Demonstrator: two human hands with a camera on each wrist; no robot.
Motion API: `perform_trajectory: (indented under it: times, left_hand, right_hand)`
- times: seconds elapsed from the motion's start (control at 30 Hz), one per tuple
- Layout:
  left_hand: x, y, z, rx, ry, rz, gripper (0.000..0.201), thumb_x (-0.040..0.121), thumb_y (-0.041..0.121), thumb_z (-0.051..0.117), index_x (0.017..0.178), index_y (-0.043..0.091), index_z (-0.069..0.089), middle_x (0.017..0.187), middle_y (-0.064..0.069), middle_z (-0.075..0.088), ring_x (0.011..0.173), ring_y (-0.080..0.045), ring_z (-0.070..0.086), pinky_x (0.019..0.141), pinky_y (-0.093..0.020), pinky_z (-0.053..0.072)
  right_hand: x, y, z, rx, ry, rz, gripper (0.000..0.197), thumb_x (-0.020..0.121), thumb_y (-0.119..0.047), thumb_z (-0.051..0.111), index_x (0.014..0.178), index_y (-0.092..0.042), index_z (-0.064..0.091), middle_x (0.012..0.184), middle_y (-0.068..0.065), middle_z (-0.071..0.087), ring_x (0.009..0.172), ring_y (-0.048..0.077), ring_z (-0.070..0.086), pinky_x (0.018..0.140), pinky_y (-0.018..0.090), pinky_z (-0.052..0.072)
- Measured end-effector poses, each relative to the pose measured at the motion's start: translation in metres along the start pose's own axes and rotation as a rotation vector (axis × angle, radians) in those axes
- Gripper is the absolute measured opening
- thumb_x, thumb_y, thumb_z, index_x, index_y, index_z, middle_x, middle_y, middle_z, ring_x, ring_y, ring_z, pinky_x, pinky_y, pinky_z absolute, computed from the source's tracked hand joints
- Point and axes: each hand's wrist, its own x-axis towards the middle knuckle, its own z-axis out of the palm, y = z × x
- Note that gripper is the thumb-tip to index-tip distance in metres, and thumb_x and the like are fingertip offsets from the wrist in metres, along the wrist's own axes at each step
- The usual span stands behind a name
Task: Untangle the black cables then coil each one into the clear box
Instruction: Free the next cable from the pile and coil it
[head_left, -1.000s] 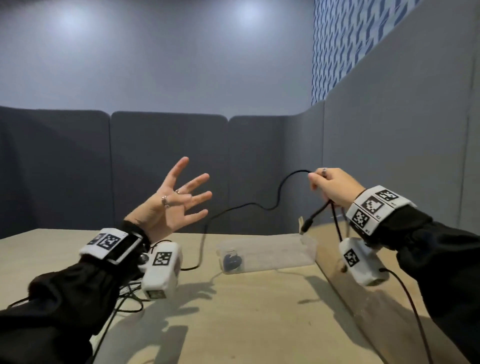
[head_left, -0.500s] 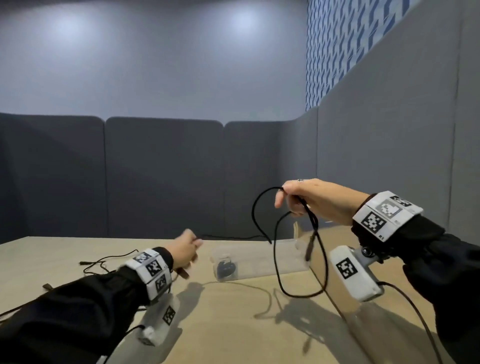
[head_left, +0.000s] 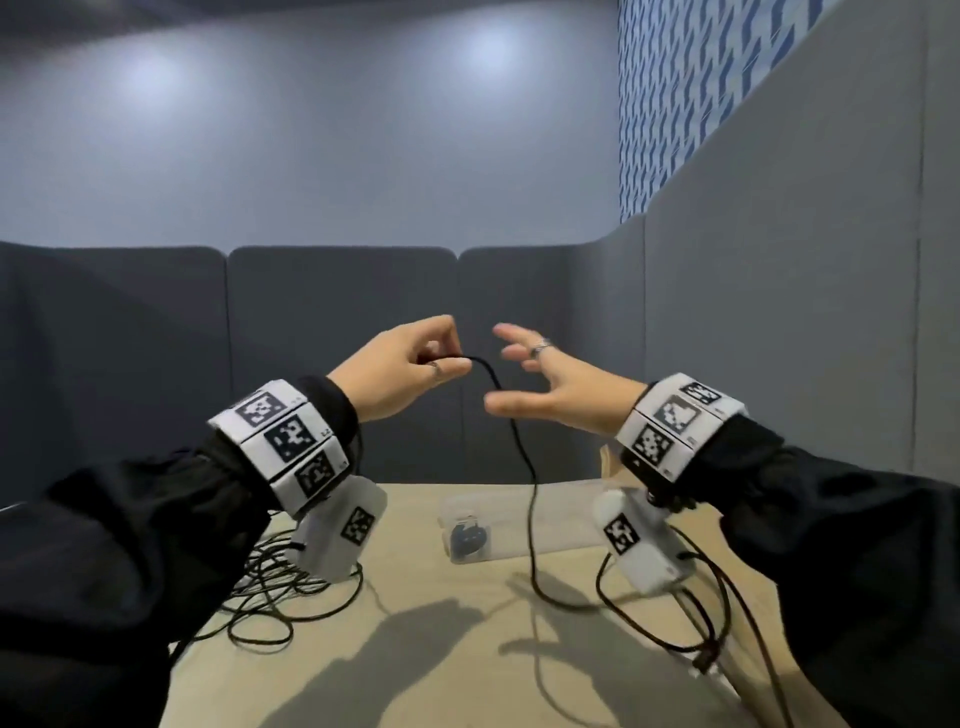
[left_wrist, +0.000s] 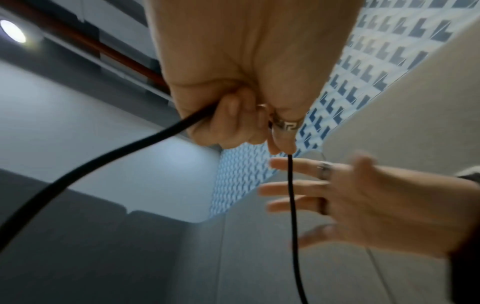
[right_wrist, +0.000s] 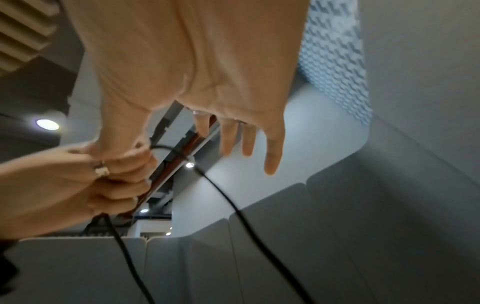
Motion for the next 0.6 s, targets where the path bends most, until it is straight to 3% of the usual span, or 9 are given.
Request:
perform_trajectory:
  times: [0.07,0.13,0.2,0.27,0.33,0.43,0.5,0.57,0.6]
  left_hand:
    - [-0.001,0.007,0.005,-0.032,-0.028,0.054,0.019,0.088,0.034,0.061,0.083,0.018,0.052,0.077,-0.006,0.065,0.064,-0.016,0.052,0.065,-0.029,0.043]
    - [-0.003,0.001,0.006,-0.090,-0.049,0.009,0.018,0.088,0.034,0.062,0.088,0.019,0.053,0.076,-0.003,0.064,0.055,-0.009,0.050,0.055,-0.020,0.041]
    - [-0.007,-0.014,0.008,-0.102,-0.136,-0.079,0.017,0.089,0.032,0.061,0.090,0.016,0.054,0.070,0.002,0.056,0.051,-0.007,0.044,0.052,-0.019,0.038]
    - [-0.013,-0.041,0.013,0.006,-0.216,-0.163,0.019,0.092,0.032,0.056,0.083,0.015,0.056,0.063,0.007,0.049,0.054,-0.011,0.043,0.053,-0.021,0.037]
    - [-0.023,-0.075,0.016,0.075,-0.273,-0.284,0.027,0.095,0.034,0.050,0.076,0.016,0.057,0.056,0.007,0.045,0.049,-0.012,0.041,0.048,-0.020,0.034]
    - [-0.038,-0.122,0.014,-0.061,-0.284,-0.500,0.032,0.097,0.029,0.046,0.071,0.012,0.050,0.055,0.000,0.039,0.039,-0.009,0.034,0.042,-0.018,0.032]
    - [-0.044,-0.133,0.009,-0.192,-0.231,-0.613,0.030,0.098,0.027,0.045,0.074,0.010,0.049,0.054,0.001,0.032,0.036,-0.007,0.027,0.040,-0.020,0.039]
    - [-0.043,-0.127,0.006,-0.230,-0.185,-0.627,0.028,0.097,0.029,0.048,0.077,0.010,0.050,0.050,0.003,0.030,0.036,-0.008,0.026,0.037,-0.020,0.037]
    - [-0.040,-0.119,0.005,-0.239,-0.168,-0.607,0.028,0.096,0.029,0.051,0.076,0.010,0.049,0.048,0.004,0.030,0.037,-0.008,0.025,0.036,-0.018,0.030]
  right_hand:
    - [0.008,-0.012,0.004,0.094,-0.118,0.016,0.024,0.096,-0.034,0.048,0.107,-0.016,0.060,0.089,0.008,0.067,0.082,0.015,0.064,0.081,0.029,0.048]
    - [0.013,-0.008,-0.002,0.235,-0.119,0.087,0.034,0.098,-0.037,0.044,0.073,-0.015,0.051,0.049,-0.003,0.043,0.042,0.013,0.045,0.054,0.030,0.049]
    - [0.015,0.005,-0.022,0.251,0.099,0.125,0.038,0.098,-0.037,0.044,0.065,-0.019,0.040,0.047,-0.005,0.028,0.033,0.008,0.026,0.039,0.020,0.037]
    - [0.013,0.023,-0.057,0.308,0.458,0.149,0.040,0.098,-0.037,0.044,0.062,-0.019,0.037,0.048,-0.002,0.029,0.028,0.005,0.022,0.035,0.011,0.023]
    - [0.003,0.043,-0.101,0.316,0.830,0.179,0.042,0.098,-0.035,0.043,0.060,-0.018,0.040,0.034,-0.007,0.037,0.021,0.005,0.026,0.034,0.016,0.022]
    - [-0.022,0.083,-0.153,0.068,1.102,0.312,0.045,0.100,-0.032,0.040,0.056,-0.019,0.045,0.030,-0.011,0.046,0.031,0.003,0.045,0.050,0.024,0.031]
    - [-0.034,0.102,-0.161,-0.181,0.977,0.477,0.043,0.099,-0.033,0.040,0.065,-0.015,0.059,0.058,0.004,0.061,0.062,0.017,0.060,0.066,0.032,0.037]
    - [-0.040,0.110,-0.148,-0.355,0.747,0.618,0.034,0.098,-0.035,0.044,0.098,-0.010,0.067,0.086,0.018,0.064,0.085,0.031,0.058,0.077,0.031,0.039]
    - [-0.039,0.108,-0.137,-0.422,0.651,0.664,0.036,0.096,-0.035,0.048,0.119,-0.010,0.060,0.101,0.020,0.064,0.095,0.033,0.058,0.084,0.033,0.041]
